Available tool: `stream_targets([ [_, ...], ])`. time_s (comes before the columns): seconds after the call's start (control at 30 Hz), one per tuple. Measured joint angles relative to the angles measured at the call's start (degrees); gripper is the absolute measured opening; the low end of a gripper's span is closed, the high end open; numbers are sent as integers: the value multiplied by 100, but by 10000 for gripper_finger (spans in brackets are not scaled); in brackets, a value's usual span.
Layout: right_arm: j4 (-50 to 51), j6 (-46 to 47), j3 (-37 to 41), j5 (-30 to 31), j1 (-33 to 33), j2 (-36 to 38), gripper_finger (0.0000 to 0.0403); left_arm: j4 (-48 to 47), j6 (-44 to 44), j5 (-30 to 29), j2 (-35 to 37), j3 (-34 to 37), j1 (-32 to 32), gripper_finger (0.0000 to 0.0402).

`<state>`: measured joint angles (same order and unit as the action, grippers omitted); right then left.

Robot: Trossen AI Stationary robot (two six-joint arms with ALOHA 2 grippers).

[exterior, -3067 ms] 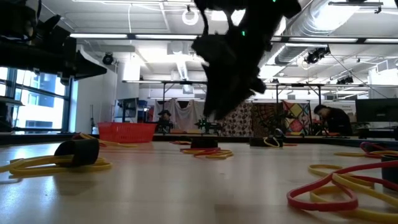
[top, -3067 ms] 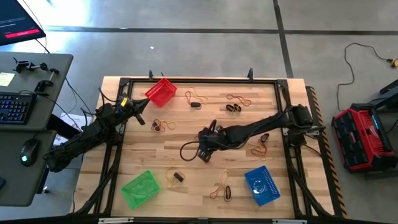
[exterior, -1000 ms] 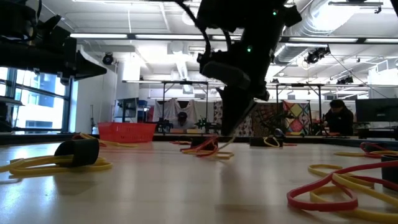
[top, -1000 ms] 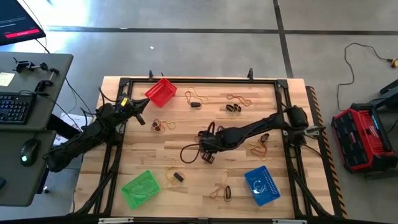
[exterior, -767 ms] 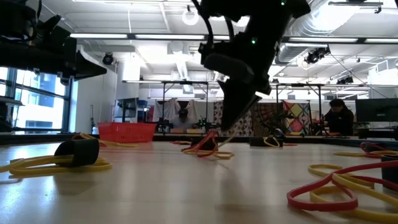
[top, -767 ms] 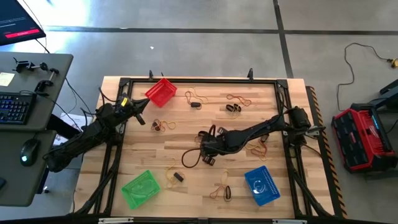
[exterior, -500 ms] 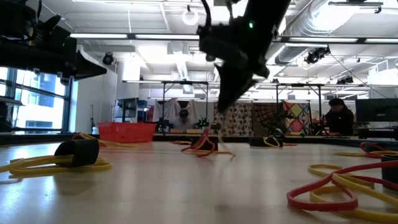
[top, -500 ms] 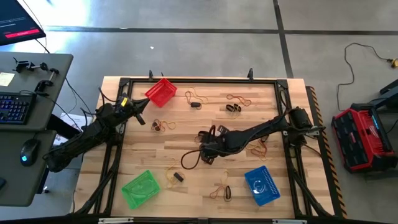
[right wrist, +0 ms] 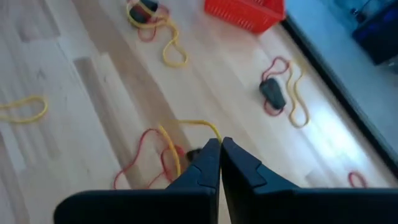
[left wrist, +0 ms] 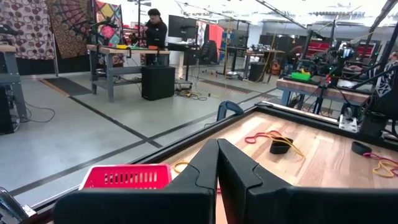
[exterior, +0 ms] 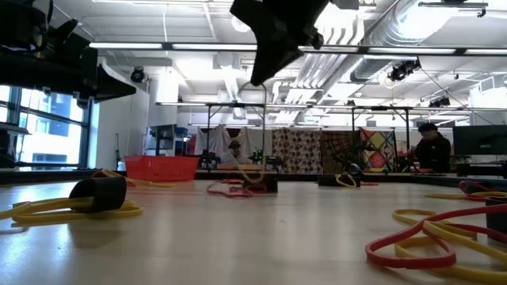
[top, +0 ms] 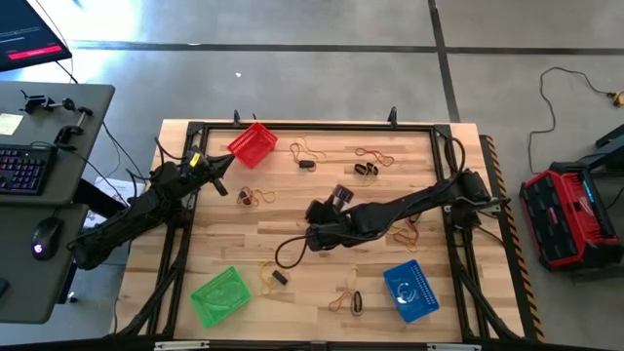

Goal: Sort rubber bands into baskets
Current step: Put the yellow rubber band into the green basket

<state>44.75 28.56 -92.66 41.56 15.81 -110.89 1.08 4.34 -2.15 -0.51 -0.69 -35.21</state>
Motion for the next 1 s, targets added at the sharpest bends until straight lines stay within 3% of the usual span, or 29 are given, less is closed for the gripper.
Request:
stream_targets([
  [0.2, -36, -28, -31, 327, 11, 0, 0, 2, 0, 0, -1, 0, -2, 1],
  [1.0, -169, -12, -31, 329, 5, 0, 0, 0, 1, 0, -1, 0, 1, 1],
])
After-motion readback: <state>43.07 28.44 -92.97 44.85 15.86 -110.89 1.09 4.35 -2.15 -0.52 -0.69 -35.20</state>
